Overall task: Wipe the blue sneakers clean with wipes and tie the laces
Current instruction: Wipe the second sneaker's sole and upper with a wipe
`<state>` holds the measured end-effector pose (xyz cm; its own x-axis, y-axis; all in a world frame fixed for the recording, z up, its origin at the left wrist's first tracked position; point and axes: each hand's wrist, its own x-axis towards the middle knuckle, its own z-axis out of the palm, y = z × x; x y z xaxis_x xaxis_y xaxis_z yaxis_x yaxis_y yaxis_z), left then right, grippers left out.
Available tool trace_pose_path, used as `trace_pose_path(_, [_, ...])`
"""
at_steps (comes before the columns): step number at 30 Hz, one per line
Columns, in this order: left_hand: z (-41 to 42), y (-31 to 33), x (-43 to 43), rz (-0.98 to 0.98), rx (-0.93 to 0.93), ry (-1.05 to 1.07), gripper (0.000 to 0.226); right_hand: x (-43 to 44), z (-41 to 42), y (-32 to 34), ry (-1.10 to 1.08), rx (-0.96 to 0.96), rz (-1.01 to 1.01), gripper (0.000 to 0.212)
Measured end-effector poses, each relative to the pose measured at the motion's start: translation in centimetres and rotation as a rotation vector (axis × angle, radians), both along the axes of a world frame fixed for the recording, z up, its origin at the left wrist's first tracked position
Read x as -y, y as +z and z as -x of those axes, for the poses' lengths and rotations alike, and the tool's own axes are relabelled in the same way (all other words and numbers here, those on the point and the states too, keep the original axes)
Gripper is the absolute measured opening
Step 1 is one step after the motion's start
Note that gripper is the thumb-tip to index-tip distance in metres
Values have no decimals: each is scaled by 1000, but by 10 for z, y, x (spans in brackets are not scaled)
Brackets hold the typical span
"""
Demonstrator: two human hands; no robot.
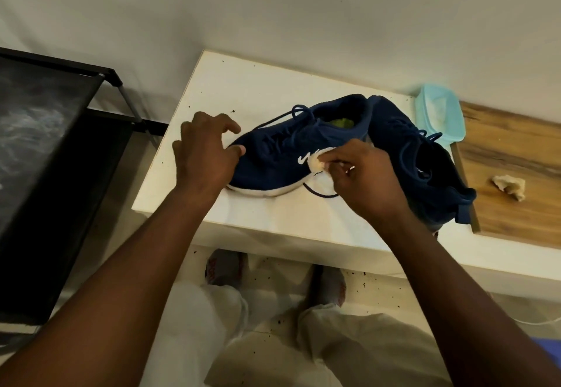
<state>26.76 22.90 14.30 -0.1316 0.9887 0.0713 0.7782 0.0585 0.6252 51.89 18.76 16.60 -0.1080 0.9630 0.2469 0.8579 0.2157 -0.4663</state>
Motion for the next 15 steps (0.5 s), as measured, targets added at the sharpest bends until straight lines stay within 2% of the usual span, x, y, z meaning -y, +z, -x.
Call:
trace_pose_path(2, [2, -3, -2, -43, 38, 48, 16, 0, 1, 6, -19, -47, -53, 18])
trace_pose_path(5, [-2, 1, -1, -113, 117, 27, 8, -10, -9, 19, -149, -156, -217, 16])
trace_pose_path(7, [-15, 9, 2, -199, 197, -66, 15, -19, -20, 19, -223, -168, -240, 16])
trace_pose_path(9, [-36, 20, 9, -249, 226, -231, 31, -23, -29, 11, -251, -113, -124, 24])
trace_pose_path(12, [-69, 24, 21, -264, 5, -489, 53, -22, -27, 1, -149, -38, 49, 40])
trace_pose_path(15, [-88, 18, 20, -171, -210, -476, 63, -18, -21, 9, -90, -25, 72, 34])
